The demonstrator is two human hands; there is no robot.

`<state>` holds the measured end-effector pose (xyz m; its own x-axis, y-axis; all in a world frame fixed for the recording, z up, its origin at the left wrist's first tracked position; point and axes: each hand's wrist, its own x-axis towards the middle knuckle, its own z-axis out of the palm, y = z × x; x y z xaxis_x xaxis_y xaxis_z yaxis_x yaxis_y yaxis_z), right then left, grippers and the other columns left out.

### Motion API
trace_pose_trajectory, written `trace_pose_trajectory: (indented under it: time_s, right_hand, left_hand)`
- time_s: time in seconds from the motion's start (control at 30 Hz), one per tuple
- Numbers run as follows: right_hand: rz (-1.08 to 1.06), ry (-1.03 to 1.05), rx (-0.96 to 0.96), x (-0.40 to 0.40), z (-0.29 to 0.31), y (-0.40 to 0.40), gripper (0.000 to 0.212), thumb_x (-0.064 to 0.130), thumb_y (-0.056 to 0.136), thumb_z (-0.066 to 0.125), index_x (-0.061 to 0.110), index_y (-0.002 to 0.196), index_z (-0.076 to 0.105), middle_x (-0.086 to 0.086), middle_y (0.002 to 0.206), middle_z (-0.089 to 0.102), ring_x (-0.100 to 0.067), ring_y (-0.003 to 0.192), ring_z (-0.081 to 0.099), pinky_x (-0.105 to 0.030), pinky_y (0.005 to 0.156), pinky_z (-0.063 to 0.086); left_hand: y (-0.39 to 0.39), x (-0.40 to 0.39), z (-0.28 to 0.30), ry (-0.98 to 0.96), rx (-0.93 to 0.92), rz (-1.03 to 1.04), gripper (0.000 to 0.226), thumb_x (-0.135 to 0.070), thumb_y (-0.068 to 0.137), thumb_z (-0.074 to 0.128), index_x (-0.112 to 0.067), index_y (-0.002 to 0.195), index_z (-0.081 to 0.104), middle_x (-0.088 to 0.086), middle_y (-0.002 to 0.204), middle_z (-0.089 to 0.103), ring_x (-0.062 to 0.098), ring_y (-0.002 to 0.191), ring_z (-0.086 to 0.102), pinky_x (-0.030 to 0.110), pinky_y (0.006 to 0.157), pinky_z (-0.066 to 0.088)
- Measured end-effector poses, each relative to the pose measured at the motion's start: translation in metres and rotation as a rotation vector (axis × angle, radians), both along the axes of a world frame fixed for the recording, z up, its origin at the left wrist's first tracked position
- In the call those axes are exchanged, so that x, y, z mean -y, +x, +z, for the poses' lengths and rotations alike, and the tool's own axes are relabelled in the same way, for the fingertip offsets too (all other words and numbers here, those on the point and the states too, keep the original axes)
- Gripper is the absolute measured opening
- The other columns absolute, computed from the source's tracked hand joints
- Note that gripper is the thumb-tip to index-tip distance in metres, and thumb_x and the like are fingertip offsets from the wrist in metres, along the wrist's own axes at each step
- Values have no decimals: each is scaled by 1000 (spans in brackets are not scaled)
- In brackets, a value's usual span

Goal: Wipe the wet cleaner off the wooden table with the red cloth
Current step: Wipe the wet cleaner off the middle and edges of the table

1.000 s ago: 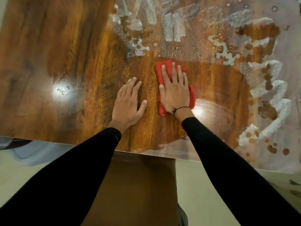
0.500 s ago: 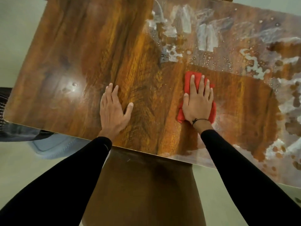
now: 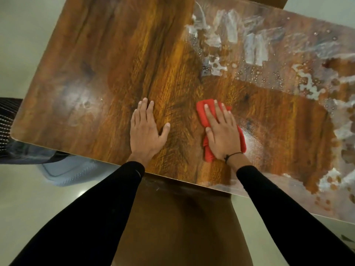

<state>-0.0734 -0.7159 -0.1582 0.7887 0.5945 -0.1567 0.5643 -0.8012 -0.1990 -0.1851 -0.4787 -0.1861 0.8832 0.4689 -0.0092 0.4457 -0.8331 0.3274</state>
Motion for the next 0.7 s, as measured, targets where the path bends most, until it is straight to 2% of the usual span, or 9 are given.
trace_pose_trajectory:
  time_s: [0.07, 0.13, 0.3, 0.43, 0.53, 0.6, 0.7]
  right_hand:
    - [-118, 6, 12, -19, 1, 16, 72, 38, 110, 29, 25, 179, 13, -10, 187, 8, -34, 173, 9, -56, 140, 12]
    - [-119, 3, 32, -51, 1, 28, 72, 39, 111, 31, 26, 179, 13, -11, 186, 9, -36, 172, 10, -56, 140, 12]
    - [175, 21, 27, -99, -3, 20, 72, 38, 111, 37, 30, 179, 13, -10, 187, 9, -34, 173, 8, -54, 140, 11]
    - [450, 32, -8, -53, -3, -15, 70, 38, 112, 36, 33, 179, 13, -6, 187, 8, -30, 174, 5, -49, 141, 5]
    - [541, -14, -39, 4, -1, -16, 68, 41, 114, 34, 36, 179, 12, -2, 188, 4, -26, 174, 0, -48, 141, -2]
    - [486, -31, -51, 33, 1, -3, 66, 45, 114, 29, 36, 178, 15, 0, 188, 3, -26, 174, 1, -52, 140, 1]
    - [246, -8, -37, 34, 2, 32, 69, 40, 112, 34, 34, 178, 16, -2, 187, 8, -30, 173, 6, -63, 138, 12]
  left_hand:
    - [1, -1, -1, 1, 10, 3, 87, -62, 106, 50, -9, 171, 26, 14, 180, 22, 31, 168, 20, 51, 137, 19]
    - [1, -2, -2, 1, 13, 6, 88, -62, 105, 51, -9, 171, 26, 14, 180, 22, 31, 168, 20, 50, 137, 19]
    - [-3, -4, -2, -9, 16, 4, 92, -61, 101, 56, -9, 171, 27, 13, 181, 21, 30, 169, 19, 48, 137, 16]
    - [-7, -5, 2, -30, 7, -17, 91, -54, 100, 59, -8, 171, 26, 14, 181, 20, 31, 169, 17, 49, 138, 16]
    - [-7, -6, 8, -78, 9, -25, 88, -41, 95, 56, -8, 171, 26, 14, 181, 19, 31, 170, 15, 49, 139, 13]
    - [-7, -6, 11, -105, 11, -36, 89, -37, 91, 52, -7, 171, 27, 15, 181, 19, 31, 170, 14, 49, 139, 11]
    - [-7, -6, 14, -114, 15, -43, 88, -37, 92, 50, -7, 171, 27, 15, 181, 19, 32, 170, 13, 48, 139, 9]
